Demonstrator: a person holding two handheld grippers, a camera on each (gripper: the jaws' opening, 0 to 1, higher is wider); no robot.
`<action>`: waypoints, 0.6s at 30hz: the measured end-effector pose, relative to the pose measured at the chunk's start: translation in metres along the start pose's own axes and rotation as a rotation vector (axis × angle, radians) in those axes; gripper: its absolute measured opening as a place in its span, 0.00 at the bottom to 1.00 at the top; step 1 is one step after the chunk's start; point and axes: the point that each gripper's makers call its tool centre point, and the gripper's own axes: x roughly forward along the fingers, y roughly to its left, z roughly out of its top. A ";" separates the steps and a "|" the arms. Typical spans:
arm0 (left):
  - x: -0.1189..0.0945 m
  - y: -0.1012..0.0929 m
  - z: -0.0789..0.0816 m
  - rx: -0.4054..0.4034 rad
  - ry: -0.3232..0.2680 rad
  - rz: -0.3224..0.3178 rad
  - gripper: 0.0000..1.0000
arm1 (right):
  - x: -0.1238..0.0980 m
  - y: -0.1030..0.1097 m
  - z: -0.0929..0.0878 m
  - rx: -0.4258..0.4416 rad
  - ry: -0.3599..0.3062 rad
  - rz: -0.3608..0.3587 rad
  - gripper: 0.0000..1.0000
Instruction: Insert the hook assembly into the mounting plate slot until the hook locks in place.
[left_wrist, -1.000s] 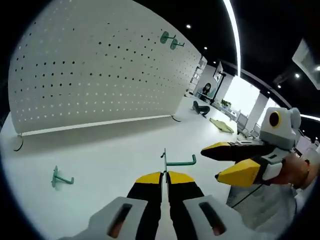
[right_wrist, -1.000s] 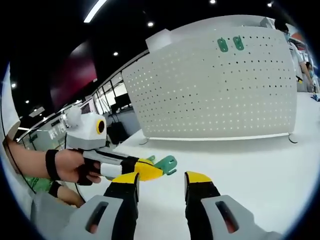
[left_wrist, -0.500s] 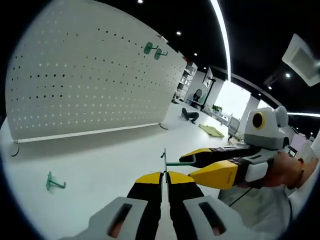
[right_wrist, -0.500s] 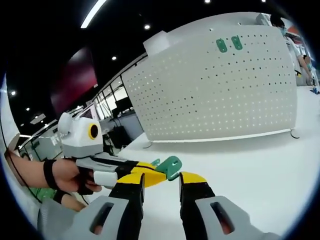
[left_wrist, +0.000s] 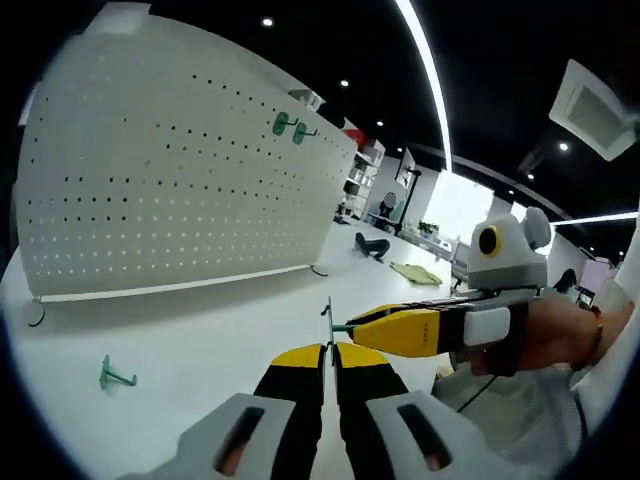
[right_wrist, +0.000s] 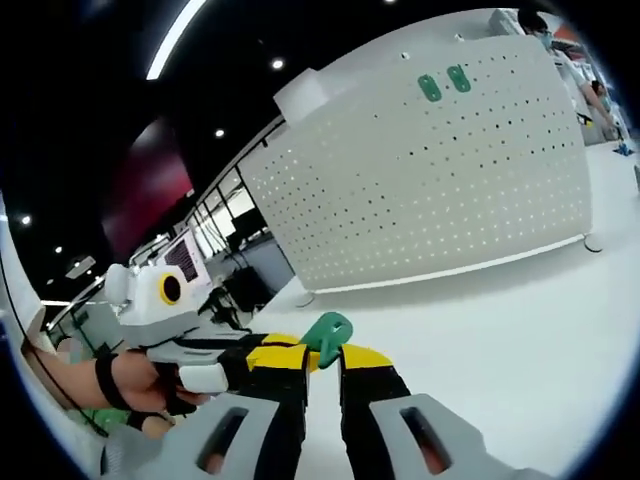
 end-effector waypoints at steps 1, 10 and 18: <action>-0.001 -0.001 0.001 0.009 -0.009 -0.002 0.04 | -0.001 0.001 0.000 0.009 0.001 0.004 0.07; -0.008 -0.007 0.008 0.075 -0.063 0.031 0.04 | -0.004 0.010 0.002 0.085 -0.025 0.032 0.04; -0.017 -0.008 0.015 0.110 -0.121 0.037 0.04 | -0.005 0.023 0.009 0.232 -0.067 0.077 0.02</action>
